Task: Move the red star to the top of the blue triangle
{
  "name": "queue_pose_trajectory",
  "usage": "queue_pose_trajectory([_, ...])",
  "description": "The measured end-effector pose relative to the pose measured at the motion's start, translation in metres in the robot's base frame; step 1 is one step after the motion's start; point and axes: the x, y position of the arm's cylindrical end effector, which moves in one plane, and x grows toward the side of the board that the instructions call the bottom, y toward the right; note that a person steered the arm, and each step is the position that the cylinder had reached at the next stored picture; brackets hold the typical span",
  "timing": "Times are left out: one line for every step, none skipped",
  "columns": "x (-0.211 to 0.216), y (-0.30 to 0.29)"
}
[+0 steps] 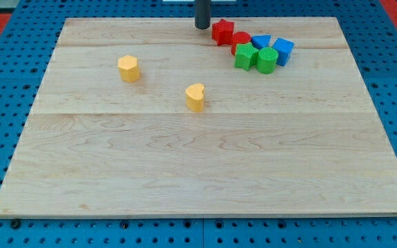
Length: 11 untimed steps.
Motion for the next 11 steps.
queue_pose_trajectory([0.017,-0.005])
queue_pose_trajectory([0.02,0.033])
queue_pose_trajectory([0.0,0.06])
queue_pose_trajectory([-0.018,0.077])
queue_pose_trajectory([-0.018,0.125])
queue_pose_trajectory([-0.004,0.125])
queue_pose_trajectory([-0.019,0.122])
queue_pose_trajectory([-0.004,0.095])
queue_pose_trajectory([0.003,0.085])
queue_pose_trajectory([0.003,0.119])
queue_pose_trajectory([0.003,0.129])
